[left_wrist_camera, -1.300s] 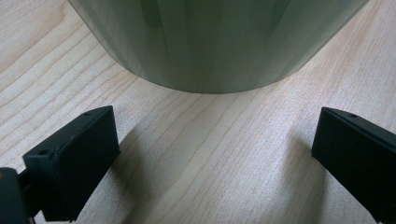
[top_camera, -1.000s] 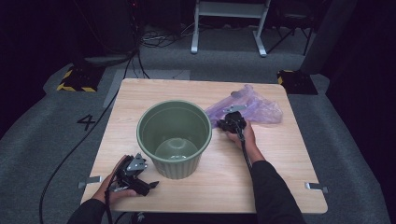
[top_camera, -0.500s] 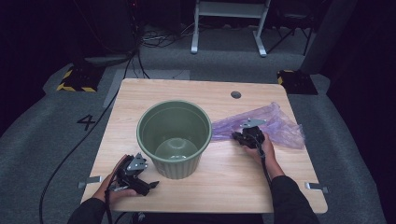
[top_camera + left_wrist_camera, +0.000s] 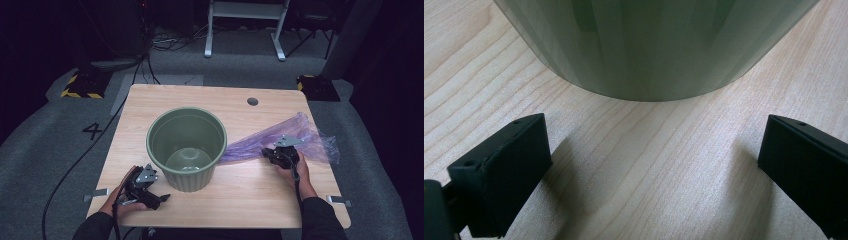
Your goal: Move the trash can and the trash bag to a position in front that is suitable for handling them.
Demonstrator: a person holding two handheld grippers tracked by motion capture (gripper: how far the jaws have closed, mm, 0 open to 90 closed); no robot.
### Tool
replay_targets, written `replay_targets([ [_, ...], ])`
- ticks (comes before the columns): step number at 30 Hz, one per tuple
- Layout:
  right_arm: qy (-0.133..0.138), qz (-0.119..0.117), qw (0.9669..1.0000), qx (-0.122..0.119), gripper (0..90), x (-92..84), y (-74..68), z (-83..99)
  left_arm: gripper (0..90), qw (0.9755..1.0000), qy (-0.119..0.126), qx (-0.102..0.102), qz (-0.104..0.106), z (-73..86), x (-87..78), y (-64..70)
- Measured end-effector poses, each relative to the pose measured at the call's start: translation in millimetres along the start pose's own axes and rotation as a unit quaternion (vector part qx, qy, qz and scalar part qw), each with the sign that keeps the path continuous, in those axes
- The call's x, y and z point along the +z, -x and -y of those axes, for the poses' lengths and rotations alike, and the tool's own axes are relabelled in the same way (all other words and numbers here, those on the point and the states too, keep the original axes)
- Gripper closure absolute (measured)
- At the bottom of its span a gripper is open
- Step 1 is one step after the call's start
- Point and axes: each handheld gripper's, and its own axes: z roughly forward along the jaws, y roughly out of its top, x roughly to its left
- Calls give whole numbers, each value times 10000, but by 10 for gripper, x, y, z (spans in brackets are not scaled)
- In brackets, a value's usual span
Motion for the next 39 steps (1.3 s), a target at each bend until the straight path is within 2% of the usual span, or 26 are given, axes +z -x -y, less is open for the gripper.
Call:
replay_targets([
  [2,12,33,10000,38,714,-13,-6,3,3,10000,0,-3,-1,0,0,0],
  [4,22,110,9999,33,649,-30,-14,-1,2,10000,-5,6,0,0,-1,-1],
  [6,143,129,9998,15,574,-71,-25,-15,3,10000,-5,5,-1,0,-1,-1],
  [10,392,244,9989,-82,520,-187,-56,-90,3,10000,-4,4,-2,0,-1,0],
  [13,639,348,9973,99,454,-246,-91,-172,2,10000,-1,3,1,-1,1,0],
  [14,737,350,9966,118,447,-233,-166,-237,2,10000,-1,3,0,-2,2,0],
  [16,765,268,9967,70,441,-205,-222,-273,3,10000,-1,1,-3,-3,2,0],
  [17,722,124,9973,-100,447,-122,-355,-350,3,10000,-2,2,-3,-3,2,0],
  [18,722,124,9973,-100,447,-122,-355,-350,3,10000,-2,2,-3,-3,2,0],
  [22,682,-231,9973,-170,452,74,-566,-472,3,10000,-3,5,-4,-3,3,0],
  [25,560,-384,9973,-280,451,213,-694,-525,3,10000,-1,5,-6,-3,3,0],
  [28,383,-423,9978,-340,490,348,-774,-526,3,10000,-2,5,-6,-3,3,0],
  [29,293,-545,9976,-326,565,426,-795,-506,3,10000,-2,6,-5,-3,3,0],
  [30,293,-545,9976,-326,565,426,-795,-506,3,10000,-1,5,-6,-4,3,0],
  [32,180,-524,9977,-397,668,476,-810,-482,3,10000,-1,5,-8,-4,3,0],
  [35,144,-658,9968,-429,781,487,-793,-466,3,10000,-2,5,-8,-4,3,1],
  [36,186,-784,9960,-388,839,479,-783,-450,3,10000,-1,5,-6,-4,3,1],
  [37,186,-784,9960,-388,839,479,-783,-450,3,10000,-1,4,-9,-4,3,1],
  [39,114,-868,9952,-447,898,467,-771,-416,3,10000,0,3,-8,-4,3,1],
])
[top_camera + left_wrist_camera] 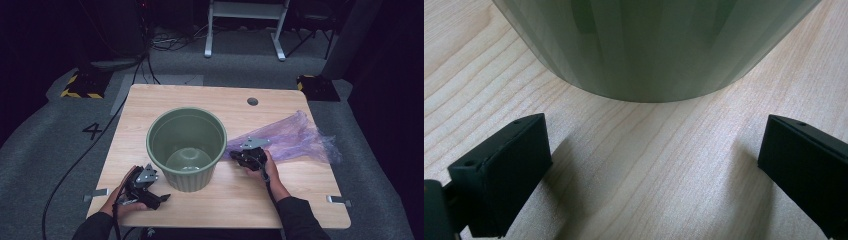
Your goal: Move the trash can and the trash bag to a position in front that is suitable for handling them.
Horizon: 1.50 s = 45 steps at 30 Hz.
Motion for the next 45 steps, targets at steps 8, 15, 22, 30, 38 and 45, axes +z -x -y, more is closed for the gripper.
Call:
replay_targets([
  [8,95,-243,9996,-54,900,-162,20,62,3,10000,-1,1,1,0,0,-1],
  [15,-30,-557,9981,-258,900,-289,-76,201,3,10000,-1,1,0,0,0,-1],
  [22,-66,-884,9947,-513,895,-463,-227,345,3,10000,0,2,3,0,0,-1],
  [30,-329,-759,9940,-718,507,-572,-411,478,3,10000,-1,7,4,-1,1,-2],
  [38,90,-648,9957,-657,425,-956,-427,544,3,10000,0,6,4,-1,1,-1],
  [45,358,-366,9974,-512,399,-1196,-369,592,3,10000,0,7,4,-1,1,-2],
])
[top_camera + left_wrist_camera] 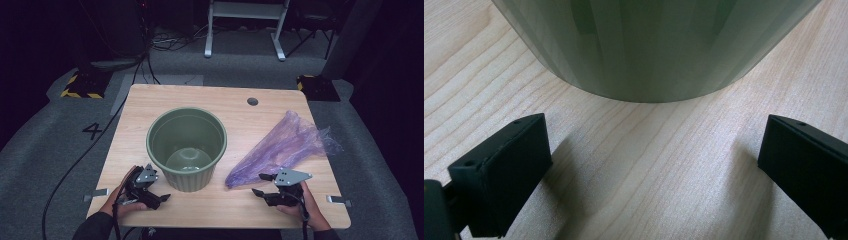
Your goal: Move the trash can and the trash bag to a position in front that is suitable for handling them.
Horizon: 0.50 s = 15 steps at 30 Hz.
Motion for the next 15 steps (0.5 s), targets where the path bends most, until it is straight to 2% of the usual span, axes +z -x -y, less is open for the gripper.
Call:
replay_targets([
  [4,-66,353,9993,62,357,-47,59,21,3,10000,1,-1,1,0,0,0],
  [8,108,641,9974,298,342,-152,189,32,3,10000,0,2,2,-1,0,0],
  [12,284,1080,9924,508,327,-263,381,44,2,10000,-3,27,17,-11,9,-3],
  [15,214,1407,9878,631,318,-250,581,93,2,10000,-5,29,28,-21,18,-1],
])
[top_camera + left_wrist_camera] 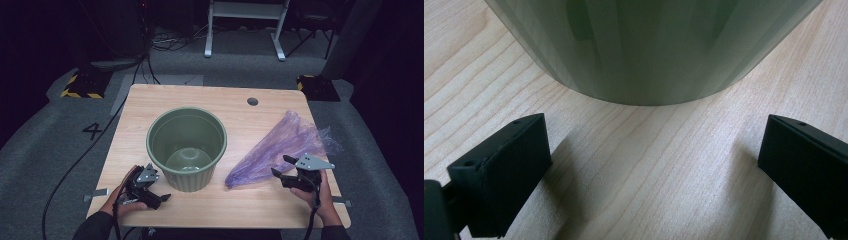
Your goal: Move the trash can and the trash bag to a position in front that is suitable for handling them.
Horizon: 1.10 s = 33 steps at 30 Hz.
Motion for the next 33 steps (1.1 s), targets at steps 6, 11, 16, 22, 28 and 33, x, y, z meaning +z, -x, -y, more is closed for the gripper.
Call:
replay_targets([
  [6,-308,24,9974,648,290,261,371,96,5,9999,-5,110,48,-39,30,23],
  [11,-423,-132,9944,955,290,442,467,134,3,9996,-3,196,182,-79,73,8],
  [16,-658,-199,9943,810,310,584,428,146,3,9996,-6,221,193,-129,118,0],
  [22,-824,-177,9943,651,332,678,409,157,3,9995,-4,236,216,-218,203,-48],
  [28,-863,-266,9943,571,350,703,404,169,3,9993,-24,285,244,-329,300,-95],
  [33,-832,-520,9948,275,366,690,348,179,3,9992,-32,316,250,-406,371,-104],
])
